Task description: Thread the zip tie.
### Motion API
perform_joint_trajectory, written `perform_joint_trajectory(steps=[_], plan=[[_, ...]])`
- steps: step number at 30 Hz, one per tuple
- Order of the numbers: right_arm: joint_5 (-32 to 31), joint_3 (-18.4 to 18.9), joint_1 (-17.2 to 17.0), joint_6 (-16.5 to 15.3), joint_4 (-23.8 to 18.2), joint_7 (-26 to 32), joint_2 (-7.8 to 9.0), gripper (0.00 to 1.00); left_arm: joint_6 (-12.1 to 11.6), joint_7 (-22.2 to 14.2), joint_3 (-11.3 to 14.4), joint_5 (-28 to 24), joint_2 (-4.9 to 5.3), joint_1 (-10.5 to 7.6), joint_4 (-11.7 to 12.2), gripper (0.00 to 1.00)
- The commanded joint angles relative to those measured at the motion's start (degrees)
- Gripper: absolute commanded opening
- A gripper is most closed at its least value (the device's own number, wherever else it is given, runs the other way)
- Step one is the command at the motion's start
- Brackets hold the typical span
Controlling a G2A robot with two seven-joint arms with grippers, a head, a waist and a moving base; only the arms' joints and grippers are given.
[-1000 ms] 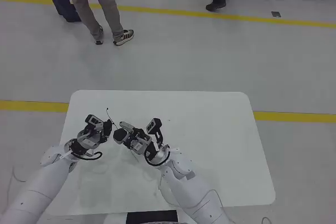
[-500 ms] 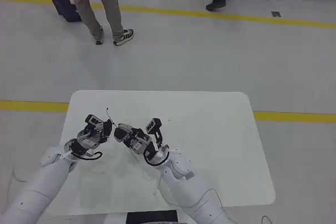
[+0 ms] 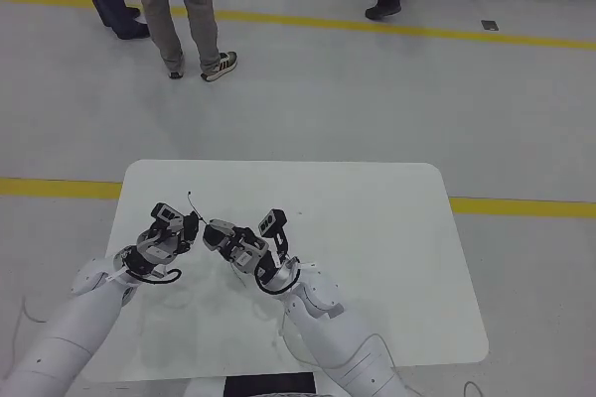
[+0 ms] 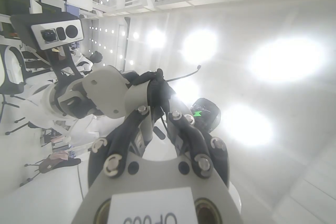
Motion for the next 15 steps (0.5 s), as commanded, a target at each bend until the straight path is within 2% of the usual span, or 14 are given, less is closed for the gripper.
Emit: perform_joint_trajectory(steps=[1, 15], plan=[[0.09, -0.08, 0.07, -0.11, 0.02, -0.04, 0.02, 0.14, 0.0, 0.0, 0.0, 0.0, 0.0, 0.0, 0.0, 0.0], [0.41, -1.31, 0.94, -1.06, 1.02, -0.61, -0.01, 0.18, 0.0, 0.0, 0.0, 0.0, 0.0, 0.0, 0.0, 0.0]])
